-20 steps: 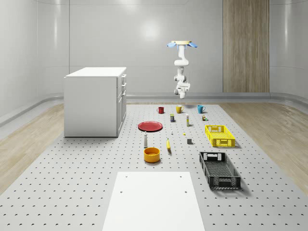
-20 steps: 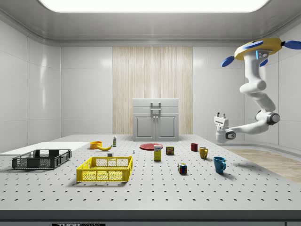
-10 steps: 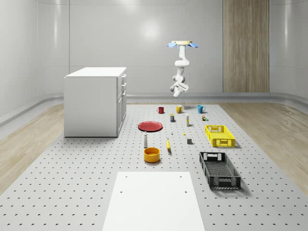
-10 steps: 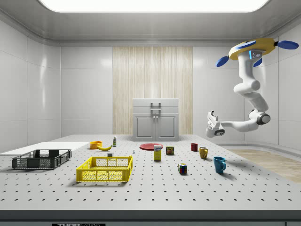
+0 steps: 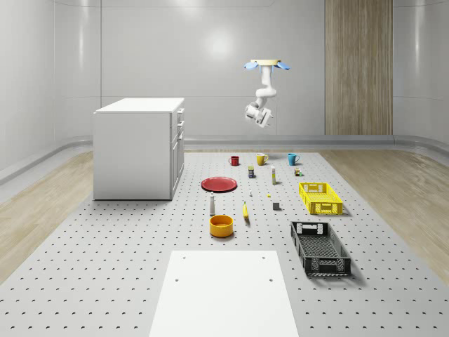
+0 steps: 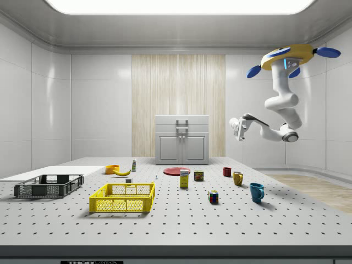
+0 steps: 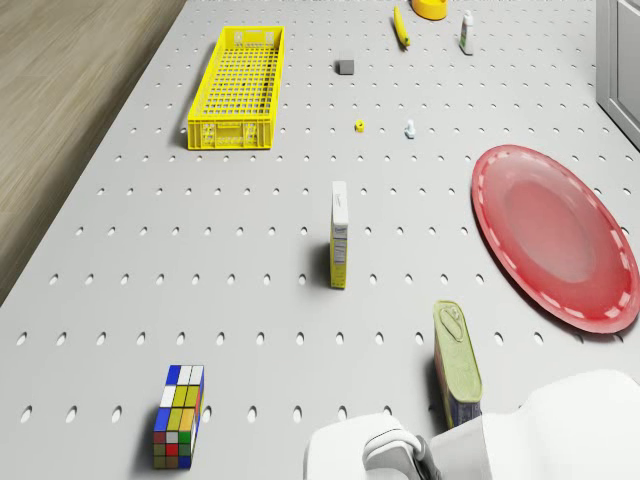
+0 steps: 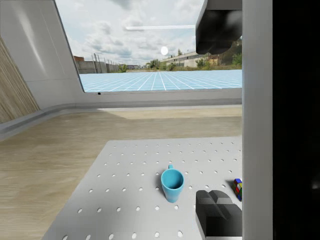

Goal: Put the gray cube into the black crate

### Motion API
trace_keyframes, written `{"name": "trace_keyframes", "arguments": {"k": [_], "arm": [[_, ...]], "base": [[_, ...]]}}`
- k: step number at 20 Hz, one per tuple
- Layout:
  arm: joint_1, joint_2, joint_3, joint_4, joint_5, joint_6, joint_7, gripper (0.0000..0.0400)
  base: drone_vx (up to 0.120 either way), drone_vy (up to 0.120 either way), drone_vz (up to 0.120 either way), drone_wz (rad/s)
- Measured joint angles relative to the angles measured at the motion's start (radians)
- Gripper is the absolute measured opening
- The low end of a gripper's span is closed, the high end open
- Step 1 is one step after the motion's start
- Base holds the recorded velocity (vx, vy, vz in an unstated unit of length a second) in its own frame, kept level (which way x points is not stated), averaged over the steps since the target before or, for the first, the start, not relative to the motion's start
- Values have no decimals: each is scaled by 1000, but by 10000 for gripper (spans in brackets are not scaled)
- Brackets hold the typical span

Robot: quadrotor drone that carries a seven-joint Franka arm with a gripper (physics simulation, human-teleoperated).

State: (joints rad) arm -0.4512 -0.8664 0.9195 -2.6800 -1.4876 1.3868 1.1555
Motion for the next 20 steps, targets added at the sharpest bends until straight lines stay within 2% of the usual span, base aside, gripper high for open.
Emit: {"name": "trace_keyframes", "arguments": {"k": [4,7,10,14,20], "arm": [[-215,-52,150,-140,-288,-92,165,400],[-346,-88,220,-184,-401,-154,253,400],[-437,-119,265,-204,-458,-193,313,400],[-512,-153,301,-213,-489,-218,363,400],[-567,-194,331,-216,-495,-218,402,400]], "base": [[120,0,0,0],[120,0,0,0],[120,0,0,0],[120,0,0,0],[120,0,0,0]]}}
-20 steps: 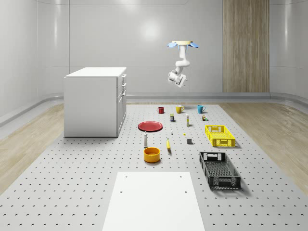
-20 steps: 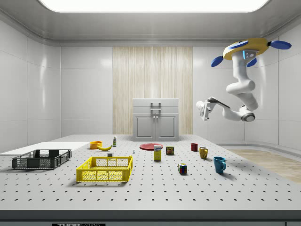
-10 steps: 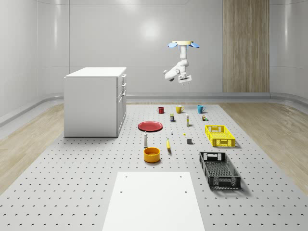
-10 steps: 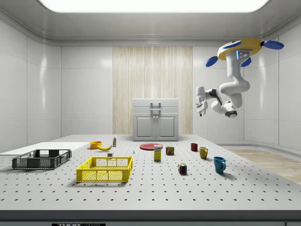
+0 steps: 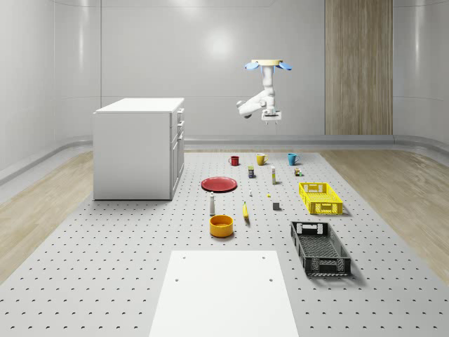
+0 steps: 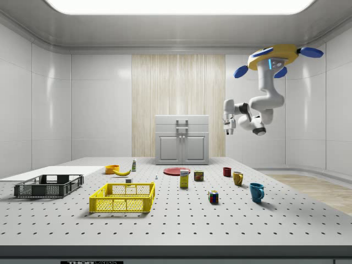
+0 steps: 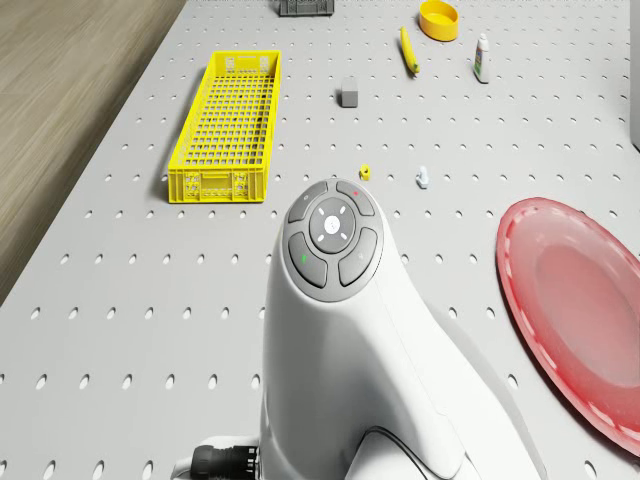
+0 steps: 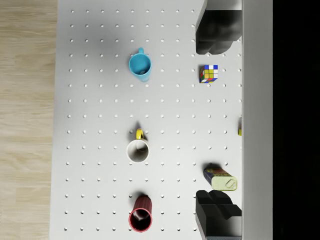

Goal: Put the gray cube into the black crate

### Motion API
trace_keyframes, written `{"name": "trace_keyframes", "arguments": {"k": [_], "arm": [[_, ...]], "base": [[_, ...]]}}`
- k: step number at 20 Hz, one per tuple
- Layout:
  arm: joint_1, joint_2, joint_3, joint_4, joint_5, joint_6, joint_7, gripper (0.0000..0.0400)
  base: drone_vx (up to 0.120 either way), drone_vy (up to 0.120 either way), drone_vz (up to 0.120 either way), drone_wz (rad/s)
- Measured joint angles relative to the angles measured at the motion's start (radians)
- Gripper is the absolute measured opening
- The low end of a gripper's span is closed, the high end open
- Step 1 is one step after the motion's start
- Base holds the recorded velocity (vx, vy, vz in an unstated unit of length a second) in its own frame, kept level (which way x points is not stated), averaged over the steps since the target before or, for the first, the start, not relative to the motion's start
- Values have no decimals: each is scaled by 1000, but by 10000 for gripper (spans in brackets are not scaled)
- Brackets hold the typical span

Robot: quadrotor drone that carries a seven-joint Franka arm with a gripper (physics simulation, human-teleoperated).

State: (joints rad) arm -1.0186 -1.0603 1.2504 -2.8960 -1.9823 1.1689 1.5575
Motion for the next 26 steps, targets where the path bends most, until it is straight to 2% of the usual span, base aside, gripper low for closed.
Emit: {"name": "trace_keyframes", "arguments": {"k": [10,20,26], "arm": [[-39,-57,27,3,21,36,31,400],[-59,-109,45,6,48,80,50,400],[-69,-138,54,8,63,107,59,400]], "base": [[120,0,0,0],[120,0,-120,0],[120,-107,-100,0]]}}
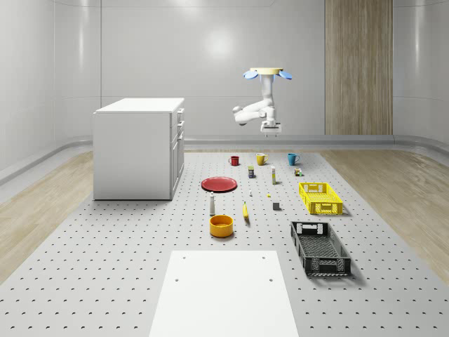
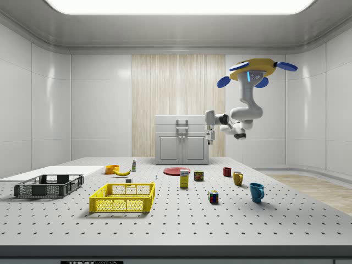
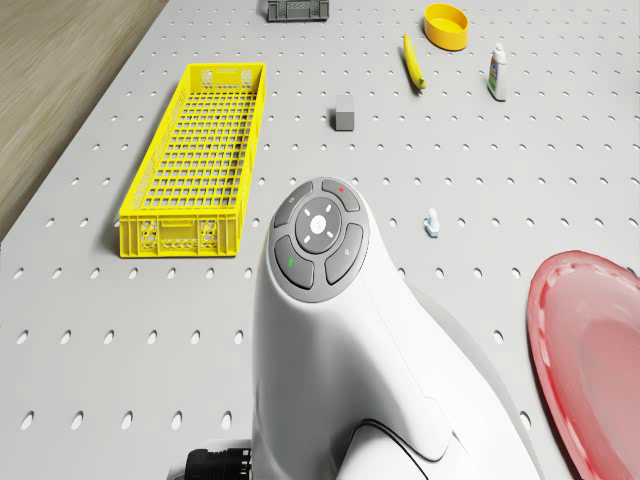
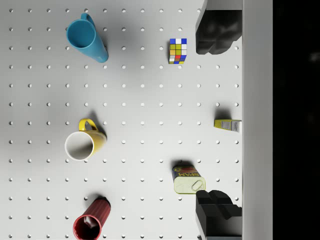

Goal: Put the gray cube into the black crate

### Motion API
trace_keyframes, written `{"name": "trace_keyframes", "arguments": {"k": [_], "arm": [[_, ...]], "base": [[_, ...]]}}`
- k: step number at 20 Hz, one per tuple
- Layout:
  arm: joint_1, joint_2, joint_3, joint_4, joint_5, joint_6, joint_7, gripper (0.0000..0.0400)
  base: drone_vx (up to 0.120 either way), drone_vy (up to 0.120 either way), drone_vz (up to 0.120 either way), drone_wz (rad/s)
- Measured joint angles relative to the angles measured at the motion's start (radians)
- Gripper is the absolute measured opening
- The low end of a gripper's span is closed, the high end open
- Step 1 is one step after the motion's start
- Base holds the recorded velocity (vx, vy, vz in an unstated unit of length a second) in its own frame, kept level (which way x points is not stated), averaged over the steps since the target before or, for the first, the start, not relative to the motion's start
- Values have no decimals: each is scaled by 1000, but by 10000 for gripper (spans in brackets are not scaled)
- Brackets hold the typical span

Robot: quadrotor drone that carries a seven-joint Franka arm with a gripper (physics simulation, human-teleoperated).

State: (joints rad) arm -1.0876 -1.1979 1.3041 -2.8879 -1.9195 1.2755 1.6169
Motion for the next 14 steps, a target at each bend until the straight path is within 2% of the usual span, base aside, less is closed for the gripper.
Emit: {"name": "trace_keyframes", "arguments": {"k": [14], "arm": [[-19,-62,17,4,31,57,18,400]], "base": [[120,0,0,0]]}}
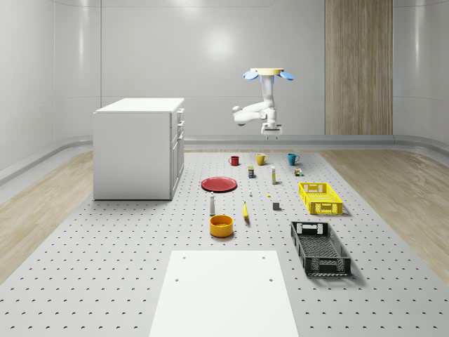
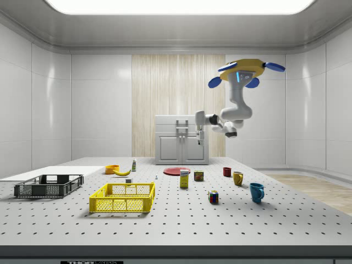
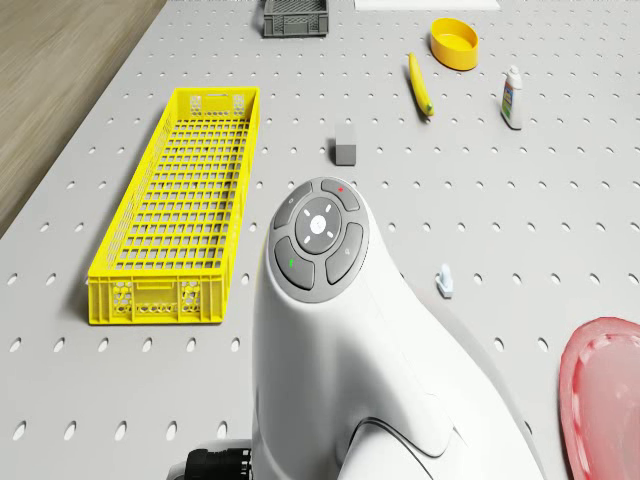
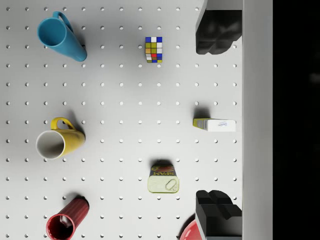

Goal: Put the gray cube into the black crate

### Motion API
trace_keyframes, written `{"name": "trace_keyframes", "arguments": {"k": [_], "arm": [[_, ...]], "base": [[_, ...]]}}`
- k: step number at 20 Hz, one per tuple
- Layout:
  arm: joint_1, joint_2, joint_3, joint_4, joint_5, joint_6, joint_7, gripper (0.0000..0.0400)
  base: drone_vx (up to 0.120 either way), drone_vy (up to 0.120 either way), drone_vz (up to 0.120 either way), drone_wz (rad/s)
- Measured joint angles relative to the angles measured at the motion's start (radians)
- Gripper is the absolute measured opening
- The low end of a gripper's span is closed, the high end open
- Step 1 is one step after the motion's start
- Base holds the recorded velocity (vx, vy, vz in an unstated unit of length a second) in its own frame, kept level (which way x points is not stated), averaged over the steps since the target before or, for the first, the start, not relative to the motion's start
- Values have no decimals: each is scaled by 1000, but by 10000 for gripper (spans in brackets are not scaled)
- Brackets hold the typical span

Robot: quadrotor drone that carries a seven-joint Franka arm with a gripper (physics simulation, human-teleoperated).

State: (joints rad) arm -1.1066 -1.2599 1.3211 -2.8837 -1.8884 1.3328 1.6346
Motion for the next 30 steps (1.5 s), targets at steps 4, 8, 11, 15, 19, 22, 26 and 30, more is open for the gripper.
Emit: {"name": "trace_keyframes", "arguments": {"k": [4,8,11,15,19,22,26,30], "arm": [[-5,-16,4,1,8,15,4,400],[-9,-32,8,2,15,30,8,400],[-12,-43,11,3,21,40,11,400],[-16,-58,14,4,28,54,15,400],[-20,-72,17,4,34,67,18,400],[-23,-82,19,5,39,77,21,400],[-26,-95,22,6,45,89,24,400],[-29,-108,24,6,50,100,26,400]], "base": [[120,0,0,0],[120,0,0,0],[120,0,0,0],[120,0,0,0],[120,0,0,0],[120,0,-67,0],[120,0,-120,0],[120,0,-110,0]]}}
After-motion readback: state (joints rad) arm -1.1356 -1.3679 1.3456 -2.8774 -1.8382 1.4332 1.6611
